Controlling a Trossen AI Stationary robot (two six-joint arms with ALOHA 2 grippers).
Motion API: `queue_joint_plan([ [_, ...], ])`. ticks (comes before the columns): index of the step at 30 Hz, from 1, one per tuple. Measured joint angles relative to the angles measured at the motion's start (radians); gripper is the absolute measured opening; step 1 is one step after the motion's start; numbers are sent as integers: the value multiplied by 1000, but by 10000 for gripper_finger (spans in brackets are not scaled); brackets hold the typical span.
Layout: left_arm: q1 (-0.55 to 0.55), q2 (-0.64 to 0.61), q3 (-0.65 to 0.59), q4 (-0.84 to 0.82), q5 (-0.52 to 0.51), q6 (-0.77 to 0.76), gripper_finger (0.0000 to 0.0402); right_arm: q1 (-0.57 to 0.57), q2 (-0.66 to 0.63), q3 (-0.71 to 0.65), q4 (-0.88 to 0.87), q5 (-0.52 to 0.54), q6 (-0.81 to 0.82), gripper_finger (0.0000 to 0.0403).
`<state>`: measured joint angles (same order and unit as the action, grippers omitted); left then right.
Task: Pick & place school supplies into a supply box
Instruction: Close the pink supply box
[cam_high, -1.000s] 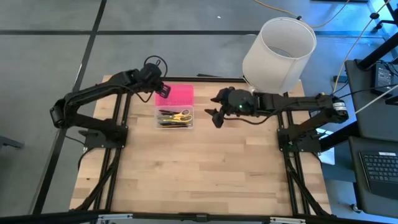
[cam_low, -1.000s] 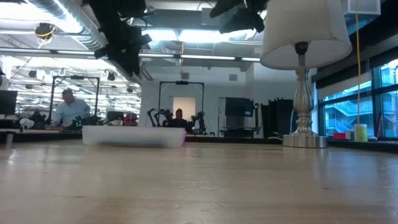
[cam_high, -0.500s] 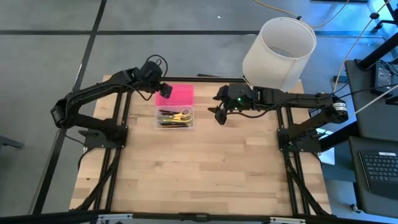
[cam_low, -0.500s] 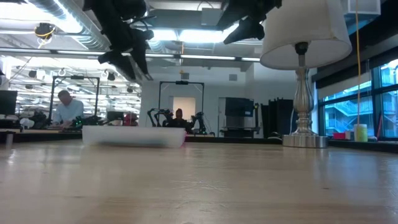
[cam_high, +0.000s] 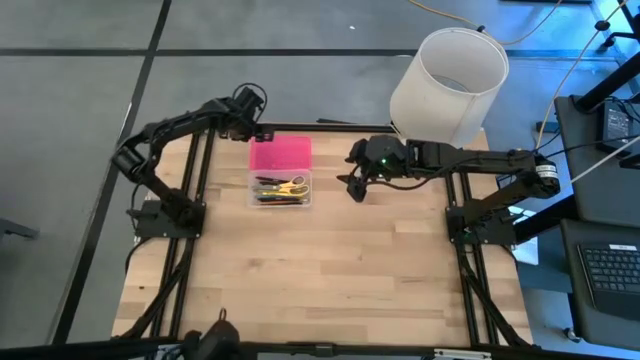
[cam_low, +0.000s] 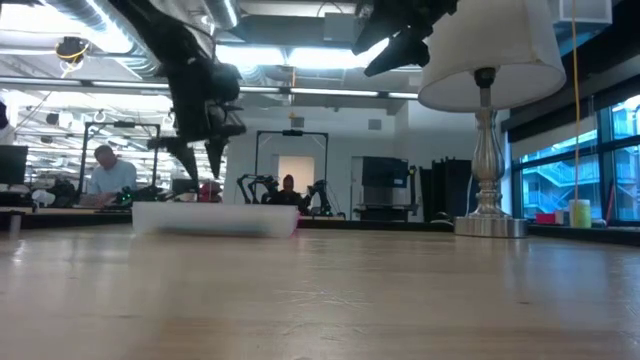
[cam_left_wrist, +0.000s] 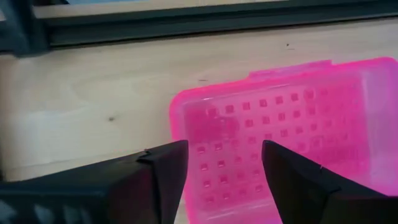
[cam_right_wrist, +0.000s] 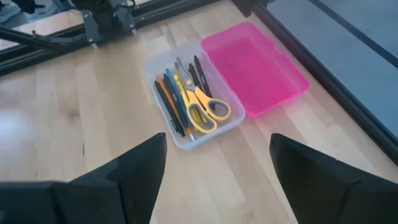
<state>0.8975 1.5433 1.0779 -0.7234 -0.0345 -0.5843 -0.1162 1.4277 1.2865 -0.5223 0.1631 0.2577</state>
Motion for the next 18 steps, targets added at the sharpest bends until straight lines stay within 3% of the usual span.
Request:
queue_joint_plan([
  [18, 82, 161, 0, -23, 27, -31, 157, 0, 0, 0, -15, 0, -1, 289],
])
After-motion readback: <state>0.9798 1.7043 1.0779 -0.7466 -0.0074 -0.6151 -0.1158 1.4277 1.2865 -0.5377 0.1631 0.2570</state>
